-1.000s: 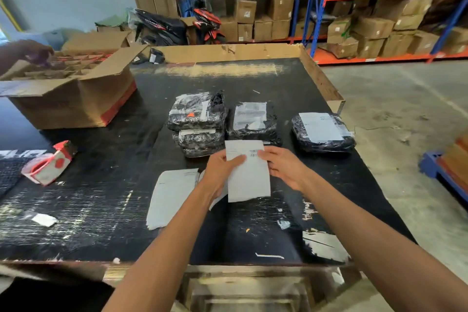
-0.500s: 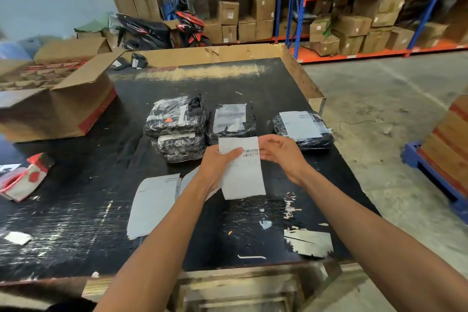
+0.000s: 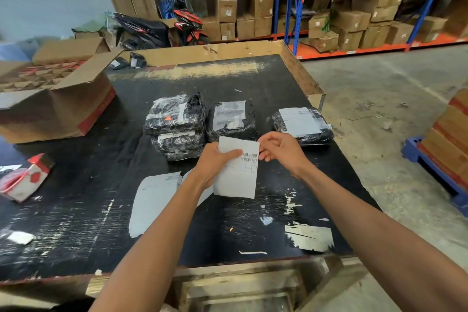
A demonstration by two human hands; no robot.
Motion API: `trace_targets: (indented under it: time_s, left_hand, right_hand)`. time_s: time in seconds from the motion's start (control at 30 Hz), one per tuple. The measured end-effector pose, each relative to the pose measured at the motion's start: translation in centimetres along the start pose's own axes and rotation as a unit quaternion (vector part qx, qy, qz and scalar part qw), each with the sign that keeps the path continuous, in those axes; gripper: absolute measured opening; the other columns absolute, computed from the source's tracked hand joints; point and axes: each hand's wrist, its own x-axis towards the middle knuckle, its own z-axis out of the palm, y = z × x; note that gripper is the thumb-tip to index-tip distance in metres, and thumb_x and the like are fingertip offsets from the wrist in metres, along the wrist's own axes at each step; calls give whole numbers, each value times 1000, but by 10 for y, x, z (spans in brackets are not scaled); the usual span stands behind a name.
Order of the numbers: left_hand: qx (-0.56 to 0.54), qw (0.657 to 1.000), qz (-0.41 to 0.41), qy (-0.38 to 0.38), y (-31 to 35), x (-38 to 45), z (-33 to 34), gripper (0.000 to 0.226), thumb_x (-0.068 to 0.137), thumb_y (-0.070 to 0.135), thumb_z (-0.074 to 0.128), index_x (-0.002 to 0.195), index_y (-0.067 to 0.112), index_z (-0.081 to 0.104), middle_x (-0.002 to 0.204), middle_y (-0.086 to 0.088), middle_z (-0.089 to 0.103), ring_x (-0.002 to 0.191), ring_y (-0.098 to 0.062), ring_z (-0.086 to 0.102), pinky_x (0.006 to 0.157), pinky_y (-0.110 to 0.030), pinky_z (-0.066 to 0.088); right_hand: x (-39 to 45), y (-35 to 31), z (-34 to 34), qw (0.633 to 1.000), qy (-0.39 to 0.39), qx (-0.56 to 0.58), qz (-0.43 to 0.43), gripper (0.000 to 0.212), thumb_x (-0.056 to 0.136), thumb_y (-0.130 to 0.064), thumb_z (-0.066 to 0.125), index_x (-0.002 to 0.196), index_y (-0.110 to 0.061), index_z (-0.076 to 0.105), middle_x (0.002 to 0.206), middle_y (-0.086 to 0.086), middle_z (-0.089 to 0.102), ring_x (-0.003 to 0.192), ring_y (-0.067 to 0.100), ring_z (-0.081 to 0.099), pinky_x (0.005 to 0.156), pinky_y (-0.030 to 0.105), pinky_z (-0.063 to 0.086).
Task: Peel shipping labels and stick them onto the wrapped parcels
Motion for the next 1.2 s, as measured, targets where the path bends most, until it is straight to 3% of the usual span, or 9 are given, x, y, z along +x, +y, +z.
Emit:
trace_targets:
  time_s: [0.37,0.67,0.9,1.07,1.13,1.2]
  left_hand:
    - [14,1000,-6,3,2,-1,-5,27,82,12,80,106,3,73,97,-10,78,91,-30,75,85,-45,60]
    - [8,1000,-9,-9,5,-4,-5,26,82,10,79,107,3,73,97,-10,78,89,-27,75,77,-38,61]
    - [-28,999,-16,-44,9,-5,-9,28,82,9,79,108,3,72,101,-14,77,92,-29,74,81,-41,60]
    - [-32,999,-7,-39,16,-5,-6,33,80,9,80,112,4,70,103,-13,77,95,-31,72,77,-39,60]
    - [12,1000,27,-11,19,-4,-2,43,80,12,82,118,9,64,107,-9,73,96,-25,68,74,-31,56]
    - [126,985,103,66,19,-1,4,57,78,20,84,126,18,54,107,-3,61,94,-17,57,78,-27,49]
  right_hand:
    - [-2,0,-1,999,-18,-35,-6,11,98,-16,61,96,-14,72,88,6,78,68,14,68,65,27,51]
    - [-4,-3,-2,998,-29,-55,-15,12,98,-15,61,94,-13,72,81,1,75,66,10,64,60,21,49]
    - [-5,-11,0,980,-100,166,50,10,98,-5,58,100,-2,68,77,4,68,62,9,58,59,17,49]
    - [-5,-19,3,968,-124,210,64,11,99,-4,56,97,-4,67,74,4,66,59,8,56,58,16,49]
    - [-3,-21,5,969,-118,209,60,13,99,-3,55,95,-5,67,73,4,66,58,8,55,57,15,48]
    - [-1,-22,6,972,-102,205,51,15,99,-2,54,94,-6,68,73,3,65,58,7,55,57,15,48]
